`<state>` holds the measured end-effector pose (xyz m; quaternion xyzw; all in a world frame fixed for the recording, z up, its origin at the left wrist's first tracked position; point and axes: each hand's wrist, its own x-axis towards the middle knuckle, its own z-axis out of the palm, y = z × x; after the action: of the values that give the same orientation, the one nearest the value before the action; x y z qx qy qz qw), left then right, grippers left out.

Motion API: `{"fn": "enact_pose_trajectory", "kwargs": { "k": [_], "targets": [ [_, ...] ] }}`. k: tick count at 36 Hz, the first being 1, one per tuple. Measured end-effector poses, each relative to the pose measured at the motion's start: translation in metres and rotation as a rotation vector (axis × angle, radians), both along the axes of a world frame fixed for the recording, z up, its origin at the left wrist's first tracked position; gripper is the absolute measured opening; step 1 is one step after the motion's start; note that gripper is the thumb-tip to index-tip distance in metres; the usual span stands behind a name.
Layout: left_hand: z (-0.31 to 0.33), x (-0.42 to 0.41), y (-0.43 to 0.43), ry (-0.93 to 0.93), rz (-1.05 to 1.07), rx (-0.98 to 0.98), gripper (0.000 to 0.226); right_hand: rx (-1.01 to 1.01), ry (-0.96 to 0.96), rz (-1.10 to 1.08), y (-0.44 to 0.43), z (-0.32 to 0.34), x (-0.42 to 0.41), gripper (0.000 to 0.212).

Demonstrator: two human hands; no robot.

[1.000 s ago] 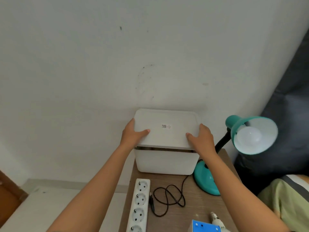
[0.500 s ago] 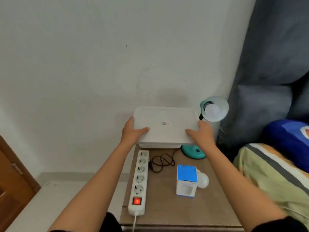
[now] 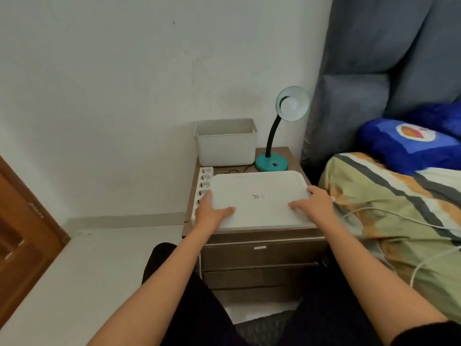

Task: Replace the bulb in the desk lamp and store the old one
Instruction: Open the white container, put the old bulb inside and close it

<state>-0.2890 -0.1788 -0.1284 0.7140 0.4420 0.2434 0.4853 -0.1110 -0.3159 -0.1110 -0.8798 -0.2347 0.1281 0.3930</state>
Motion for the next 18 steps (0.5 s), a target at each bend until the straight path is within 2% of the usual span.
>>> {"fn": "enact_pose_trajectory", "kwargs": {
  "k": [5, 13, 18],
  "targets": [
    [-0.017, -0.007, -0.013, 0.068, -0.069, -0.08, 0.07, -0.088, 0.058, -0.011, -0.016, -0.014, -0.004, 0.081],
    [-0.04, 0.002, -0.011, 0.133, -0.081, -0.173, 0.066, -0.188, 0.137, -0.013, -0.011, -0.031, -0.001, 0.061],
    [-0.054, 0.008, 0.0, 0.157, -0.076, -0.207, 0.064, -0.218, 0.202, -0.009, -0.002, -0.047, 0.005, 0.062]
  ]
}}
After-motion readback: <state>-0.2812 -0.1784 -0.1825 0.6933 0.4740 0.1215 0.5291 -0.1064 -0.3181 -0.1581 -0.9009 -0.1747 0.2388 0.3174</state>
